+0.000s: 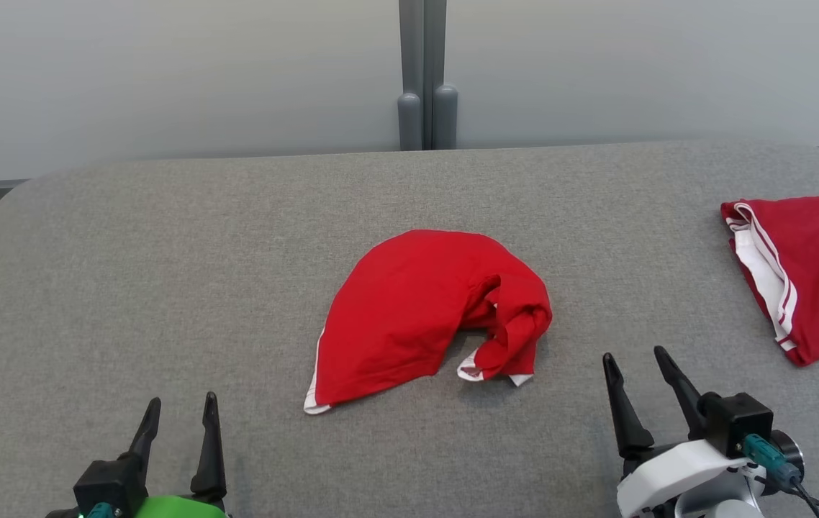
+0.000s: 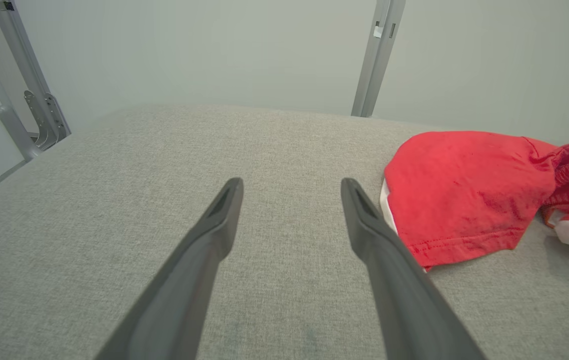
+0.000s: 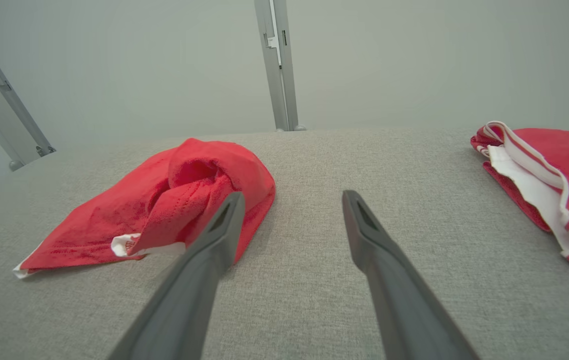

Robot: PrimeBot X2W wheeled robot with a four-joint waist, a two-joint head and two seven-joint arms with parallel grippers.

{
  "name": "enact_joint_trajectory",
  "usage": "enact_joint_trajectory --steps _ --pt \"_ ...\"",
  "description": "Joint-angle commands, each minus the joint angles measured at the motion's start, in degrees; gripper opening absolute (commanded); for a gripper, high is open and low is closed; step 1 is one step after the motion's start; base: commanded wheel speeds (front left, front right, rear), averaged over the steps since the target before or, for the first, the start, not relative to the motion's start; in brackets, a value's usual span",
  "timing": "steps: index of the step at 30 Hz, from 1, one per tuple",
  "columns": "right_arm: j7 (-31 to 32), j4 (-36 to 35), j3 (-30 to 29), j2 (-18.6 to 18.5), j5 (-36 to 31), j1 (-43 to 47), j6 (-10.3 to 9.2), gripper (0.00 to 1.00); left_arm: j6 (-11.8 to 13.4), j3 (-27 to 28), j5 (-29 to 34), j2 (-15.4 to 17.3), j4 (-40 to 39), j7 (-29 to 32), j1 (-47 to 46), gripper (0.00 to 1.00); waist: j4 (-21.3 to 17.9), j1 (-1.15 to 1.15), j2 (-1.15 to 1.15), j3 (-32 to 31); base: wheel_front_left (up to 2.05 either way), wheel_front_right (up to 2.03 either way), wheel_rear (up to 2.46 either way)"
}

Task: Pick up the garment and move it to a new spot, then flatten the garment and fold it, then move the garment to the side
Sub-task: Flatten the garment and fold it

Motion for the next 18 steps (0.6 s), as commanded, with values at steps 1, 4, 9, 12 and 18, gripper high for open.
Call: enact_joint_trajectory --steps 1,4,9,12,18 --pt "-0.16 0.32 0.59 -0.05 -0.4 0.08 -0.1 1.0 -0.22 -0.43 -0.1 0.03 0.31 -0.14 0.06 1.0 0.3 0.0 0.0 0.13 0.0 0.0 0.0" --pt "-0.16 1.11 3.54 -0.03 -0.87 -0.45 -0.1 1.0 -0.33 -1.66 -0.39 0.03 0.48 -0.14 -0.58 1.0 1.43 0.0 0.0 0.59 0.0 0.0 0.0" --pt "-0.16 8.05 8.59 -0.1 7.48 -6.31 -0.1 1.0 -0.43 -7.85 -2.1 0.05 1.0 -0.14 -1.77 1.0 11.23 0.0 0.0 4.4 0.0 0.0 0.0" --pt "-0.16 10.02 8.07 -0.12 7.83 -7.56 -0.09 1.0 -0.42 -7.7 -2.34 0.05 0.99 -0.14 -1.69 1.0 12.35 0.0 0.0 5.03 0.0 0.0 0.0" --pt "-0.16 15.49 7.47 -0.12 7.49 -10.96 -0.1 0.12 -0.42 -7.93 -3.21 0.05 0.83 -0.14 -2.61 1.0 13.17 0.0 0.0 6.29 0.0 0.0 0.0"
